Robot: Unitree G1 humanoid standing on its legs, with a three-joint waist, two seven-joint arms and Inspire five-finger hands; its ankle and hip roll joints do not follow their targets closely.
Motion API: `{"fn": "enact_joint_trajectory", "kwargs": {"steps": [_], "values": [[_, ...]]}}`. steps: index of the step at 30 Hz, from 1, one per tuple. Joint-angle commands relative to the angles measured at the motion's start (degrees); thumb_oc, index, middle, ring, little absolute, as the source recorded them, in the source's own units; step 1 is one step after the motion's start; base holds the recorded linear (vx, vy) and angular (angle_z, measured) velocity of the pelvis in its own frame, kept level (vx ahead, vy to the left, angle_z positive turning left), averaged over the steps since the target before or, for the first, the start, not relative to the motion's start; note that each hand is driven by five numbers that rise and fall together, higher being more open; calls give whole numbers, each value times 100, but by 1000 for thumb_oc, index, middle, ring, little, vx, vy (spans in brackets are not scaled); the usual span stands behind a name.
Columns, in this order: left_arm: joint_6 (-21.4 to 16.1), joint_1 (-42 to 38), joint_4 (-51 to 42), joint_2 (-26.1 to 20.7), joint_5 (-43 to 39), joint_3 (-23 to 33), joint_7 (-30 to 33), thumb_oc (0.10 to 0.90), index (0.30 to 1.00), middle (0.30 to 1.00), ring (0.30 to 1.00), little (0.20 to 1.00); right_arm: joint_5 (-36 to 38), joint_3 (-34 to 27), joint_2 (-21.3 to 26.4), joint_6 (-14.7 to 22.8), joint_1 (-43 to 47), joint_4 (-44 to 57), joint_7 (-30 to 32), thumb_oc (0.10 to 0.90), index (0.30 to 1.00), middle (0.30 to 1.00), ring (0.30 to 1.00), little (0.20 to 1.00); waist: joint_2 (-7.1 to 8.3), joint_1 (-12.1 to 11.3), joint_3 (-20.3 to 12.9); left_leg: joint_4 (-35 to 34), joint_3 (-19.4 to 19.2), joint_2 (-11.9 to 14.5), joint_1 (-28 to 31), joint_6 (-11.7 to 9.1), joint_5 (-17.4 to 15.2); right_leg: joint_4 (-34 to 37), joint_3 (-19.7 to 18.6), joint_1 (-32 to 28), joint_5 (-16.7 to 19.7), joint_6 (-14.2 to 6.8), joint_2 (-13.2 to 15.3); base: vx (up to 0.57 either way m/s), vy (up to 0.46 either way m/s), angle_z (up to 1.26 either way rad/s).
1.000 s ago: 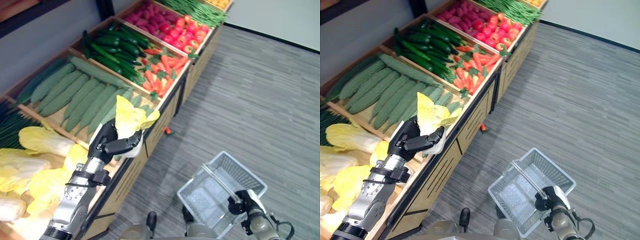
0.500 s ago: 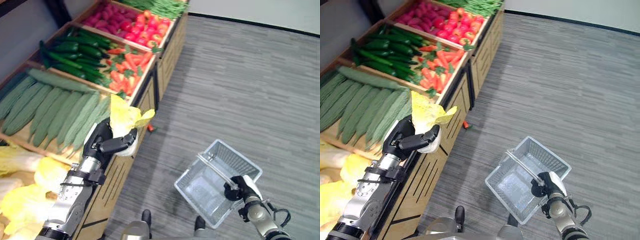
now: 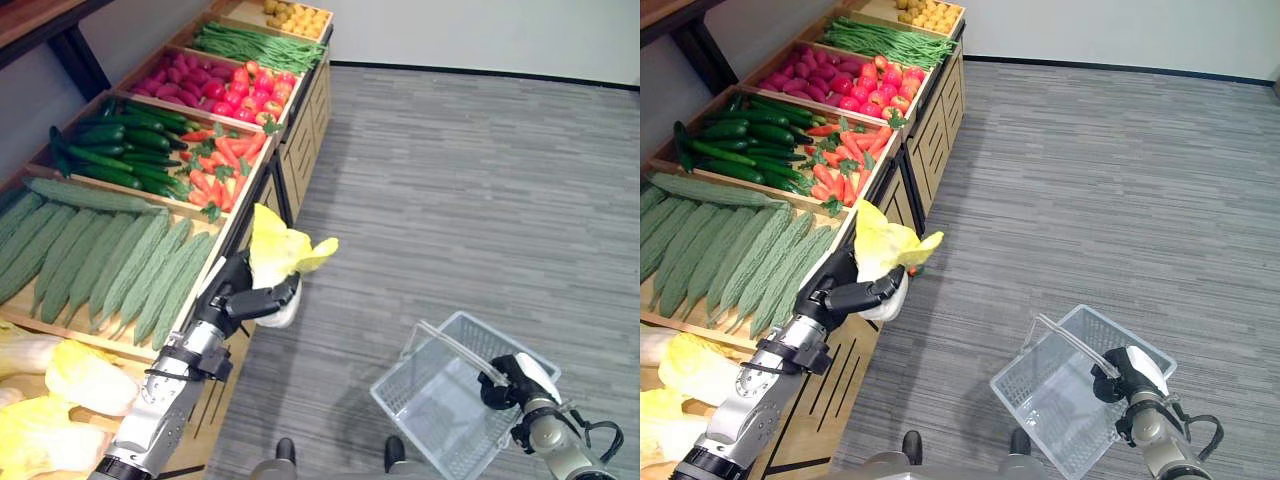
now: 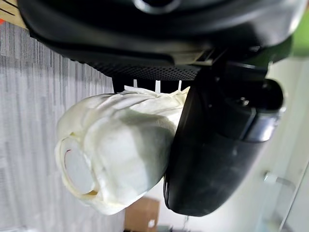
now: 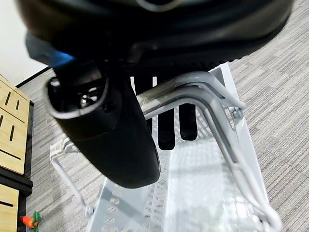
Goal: Get the vegetables into the basket
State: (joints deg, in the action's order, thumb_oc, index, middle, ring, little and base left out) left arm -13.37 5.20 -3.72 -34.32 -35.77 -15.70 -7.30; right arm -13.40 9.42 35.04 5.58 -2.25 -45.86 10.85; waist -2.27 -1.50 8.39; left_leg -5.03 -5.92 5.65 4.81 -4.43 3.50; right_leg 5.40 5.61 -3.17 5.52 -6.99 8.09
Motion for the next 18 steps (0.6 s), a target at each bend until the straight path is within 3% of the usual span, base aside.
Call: {"fn": "enact_joint_trajectory", "kwargs": {"steps": [1,11,13,18], "values": [[-526,-1112,-250,-358,585,-365,-77,400,300,300,300,300,140,8,672,498,982,747,373,400,300,300,300,300,284,-20,-437,36,194,-126,-229,13,-85,-40,93,92,-209,-210,10,10,5,-9],[-724,-2444,-9,-840,1911,-1680,41,400,300,300,300,300,129,461,828,611,1574,1577,340,400,300,300,300,300,275,121,-567,3,48,-155,-105,40,-210,-40,-107,132,-149,-262,33,14,16,-11],[-805,-3043,228,-922,2650,-2210,281,400,300,300,300,300,128,755,884,687,1972,1828,352,400,300,300,300,300,264,157,-602,3,10,-172,-74,49,-236,-40,-155,154,-119,-284,37,13,24,-7],[-878,-3772,735,-880,3972,-2828,596,400,300,300,300,300,156,1187,814,761,2548,2176,319,400,300,300,300,300,257,181,-626,3,-9,-184,-71,53,-250,-40,-194,161,-106,-298,50,5,11,-5]]}}
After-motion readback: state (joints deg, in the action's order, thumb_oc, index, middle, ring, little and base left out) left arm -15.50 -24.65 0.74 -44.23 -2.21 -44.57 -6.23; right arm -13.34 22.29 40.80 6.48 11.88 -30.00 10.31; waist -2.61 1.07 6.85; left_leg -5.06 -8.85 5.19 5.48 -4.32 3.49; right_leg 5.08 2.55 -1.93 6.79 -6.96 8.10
